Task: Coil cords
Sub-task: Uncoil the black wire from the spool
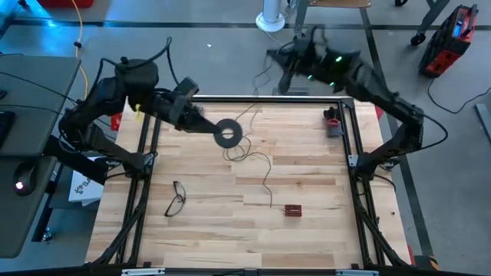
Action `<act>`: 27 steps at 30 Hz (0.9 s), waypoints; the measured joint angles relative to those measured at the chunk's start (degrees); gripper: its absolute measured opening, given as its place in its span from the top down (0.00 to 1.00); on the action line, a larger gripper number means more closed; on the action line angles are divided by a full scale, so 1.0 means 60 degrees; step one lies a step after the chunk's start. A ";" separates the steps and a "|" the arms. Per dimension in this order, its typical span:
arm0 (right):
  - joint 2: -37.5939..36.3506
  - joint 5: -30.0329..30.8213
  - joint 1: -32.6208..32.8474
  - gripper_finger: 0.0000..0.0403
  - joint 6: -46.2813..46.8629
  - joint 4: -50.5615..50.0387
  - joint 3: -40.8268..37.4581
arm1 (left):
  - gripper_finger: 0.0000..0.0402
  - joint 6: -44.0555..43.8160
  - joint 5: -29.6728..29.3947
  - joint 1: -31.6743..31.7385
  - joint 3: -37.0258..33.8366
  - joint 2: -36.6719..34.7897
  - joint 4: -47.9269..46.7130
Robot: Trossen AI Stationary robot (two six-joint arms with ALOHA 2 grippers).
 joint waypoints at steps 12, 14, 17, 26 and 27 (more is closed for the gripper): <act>-0.0001 0.0123 -0.0179 1.00 0.0312 -0.4103 0.2795 | 1.00 0.1569 -0.2383 0.1931 0.0000 -0.1317 -0.1906; -0.0001 0.0123 -0.0091 1.00 0.0500 -0.4689 0.2991 | 1.00 0.1790 -0.2772 0.2449 0.0004 -0.1472 -0.1604; -0.0056 0.0091 0.0173 1.00 0.0839 -0.5417 0.3067 | 1.00 0.2106 -0.3122 0.3174 0.0004 -0.1614 -0.0565; -0.0103 0.0079 0.1809 1.00 0.1830 -0.5106 0.1757 | 1.00 0.1589 -0.2511 0.4139 0.0013 -0.0927 0.5148; -0.0096 0.0075 0.1991 1.00 0.1939 -0.4804 0.1412 | 1.00 0.1418 -0.2347 0.4161 0.0014 -0.0755 0.5618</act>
